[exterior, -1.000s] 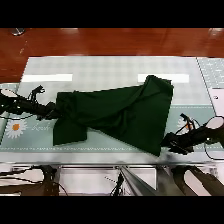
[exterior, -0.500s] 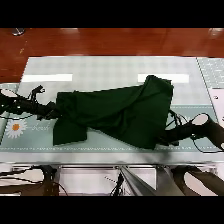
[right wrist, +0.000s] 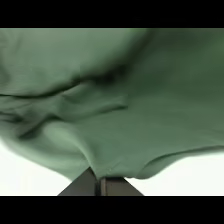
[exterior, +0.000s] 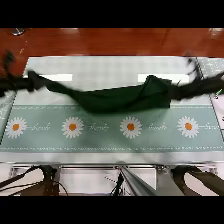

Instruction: Fold the shirts.

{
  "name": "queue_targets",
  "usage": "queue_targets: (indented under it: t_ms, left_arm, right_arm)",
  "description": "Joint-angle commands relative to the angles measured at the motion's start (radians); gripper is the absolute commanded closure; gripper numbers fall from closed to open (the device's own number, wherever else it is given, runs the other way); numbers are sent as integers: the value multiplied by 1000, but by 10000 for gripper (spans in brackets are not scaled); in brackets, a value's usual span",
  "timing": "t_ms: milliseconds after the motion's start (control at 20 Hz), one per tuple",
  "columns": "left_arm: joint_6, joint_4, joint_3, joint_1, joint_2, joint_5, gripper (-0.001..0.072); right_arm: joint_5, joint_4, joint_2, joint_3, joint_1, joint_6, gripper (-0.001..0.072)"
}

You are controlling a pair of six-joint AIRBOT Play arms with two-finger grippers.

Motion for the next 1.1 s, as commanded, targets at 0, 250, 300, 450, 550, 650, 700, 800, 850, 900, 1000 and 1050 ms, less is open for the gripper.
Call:
queue_targets:
  t_ms: [0,250,300,450,550,650,700,800,850,900,1000,1050]
  left_arm:
    - [-30,-192,229,35,121,5,685]
    - [-129,-192,569,64,275,93,684]
    - [-131,-194,612,62,310,106,685]
    - [-143,-93,705,63,449,142,685]
    - [-223,132,724,63,571,187,685]
    - [-295,412,724,63,709,231,685]
    - [-315,522,724,63,766,245,685]
    - [-367,712,724,39,868,248,685]
    - [-390,781,724,30,908,242,685]
    - [-396,841,723,12,933,232,685]
    - [-396,886,717,-32,945,211,685]
    - [-397,885,698,-49,941,204,684]
  right_arm:
    - [91,-190,-1,459,1,79,693]
    - [129,-235,47,941,1,136,693]
    - [121,-233,85,968,1,140,693]
    - [121,-243,230,970,1,138,693]
    - [120,-290,317,970,1,138,693]
    - [129,-346,394,970,1,150,693]
    - [138,-369,426,970,1,150,693]
    - [174,-395,472,970,1,166,693]
    - [198,-403,486,968,1,173,692]
    - [233,-414,498,960,1,174,693]
    - [309,-417,507,926,1,183,693]
    - [341,-416,507,895,1,188,693]
